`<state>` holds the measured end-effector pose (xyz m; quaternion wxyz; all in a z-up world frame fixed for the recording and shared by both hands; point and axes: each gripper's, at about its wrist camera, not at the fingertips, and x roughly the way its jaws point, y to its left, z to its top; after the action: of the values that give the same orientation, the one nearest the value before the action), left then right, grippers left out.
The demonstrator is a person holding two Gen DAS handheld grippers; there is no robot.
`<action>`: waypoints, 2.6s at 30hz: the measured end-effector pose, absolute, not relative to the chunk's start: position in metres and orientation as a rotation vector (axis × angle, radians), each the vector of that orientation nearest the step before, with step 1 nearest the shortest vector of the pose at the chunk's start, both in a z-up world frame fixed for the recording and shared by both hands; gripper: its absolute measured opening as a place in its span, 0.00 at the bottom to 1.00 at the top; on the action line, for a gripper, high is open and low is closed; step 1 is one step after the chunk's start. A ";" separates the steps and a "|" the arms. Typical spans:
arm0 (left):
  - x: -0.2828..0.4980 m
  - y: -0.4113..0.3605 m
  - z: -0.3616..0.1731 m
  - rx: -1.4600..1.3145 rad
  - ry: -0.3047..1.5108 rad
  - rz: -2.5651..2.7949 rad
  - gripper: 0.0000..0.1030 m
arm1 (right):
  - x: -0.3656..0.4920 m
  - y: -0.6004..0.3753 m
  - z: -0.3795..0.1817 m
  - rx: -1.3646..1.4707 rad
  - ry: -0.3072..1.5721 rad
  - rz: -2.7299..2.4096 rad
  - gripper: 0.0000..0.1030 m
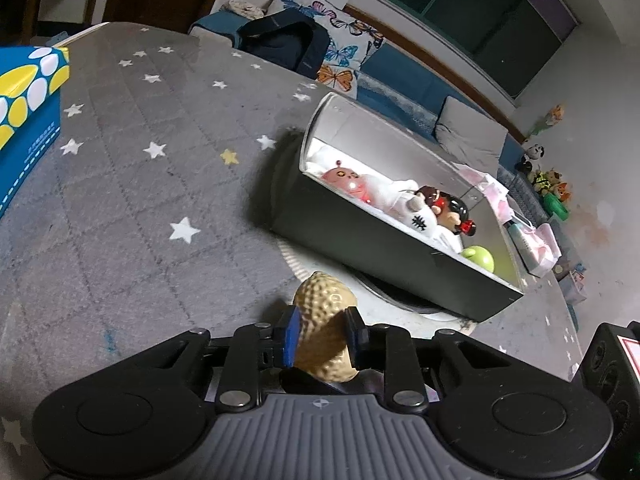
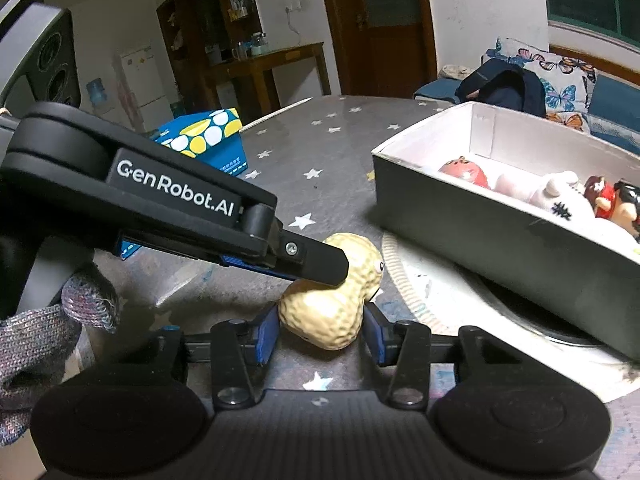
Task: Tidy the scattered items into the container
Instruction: 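Lift the peanut toy with the left gripper and carry it over the box, then lower the peanut toy into the box and open the left gripper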
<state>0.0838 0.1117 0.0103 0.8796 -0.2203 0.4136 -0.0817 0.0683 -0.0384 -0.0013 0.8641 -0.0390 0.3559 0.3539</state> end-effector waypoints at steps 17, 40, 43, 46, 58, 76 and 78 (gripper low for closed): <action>0.134 0.046 0.066 -0.400 0.743 -0.309 0.25 | 0.093 -0.100 0.055 -0.052 0.593 0.584 0.44; 0.229 -0.014 0.024 -0.400 0.854 -0.381 0.24 | 0.174 -0.158 0.024 -0.049 0.732 0.468 0.44; 0.230 -0.013 0.020 -0.405 0.861 -0.375 0.24 | 0.176 -0.160 0.022 -0.031 0.742 0.470 0.45; 0.231 -0.011 0.018 -0.397 0.862 -0.362 0.24 | 0.175 -0.161 0.023 -0.031 0.740 0.466 0.45; 0.216 -0.008 0.023 -0.341 0.811 -0.329 0.24 | 0.166 -0.166 0.028 -0.007 0.717 0.444 0.60; 0.176 0.003 0.034 -0.268 0.758 -0.237 0.26 | 0.146 -0.168 0.036 -0.008 0.661 0.410 0.76; 0.171 0.003 0.035 -0.258 0.746 -0.224 0.26 | 0.142 -0.167 0.037 -0.009 0.659 0.414 0.80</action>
<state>0.1706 0.0031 0.0355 0.9170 -0.1255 0.3626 -0.1088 0.1423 -0.1669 0.0373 0.9253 -0.0042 0.3212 0.2018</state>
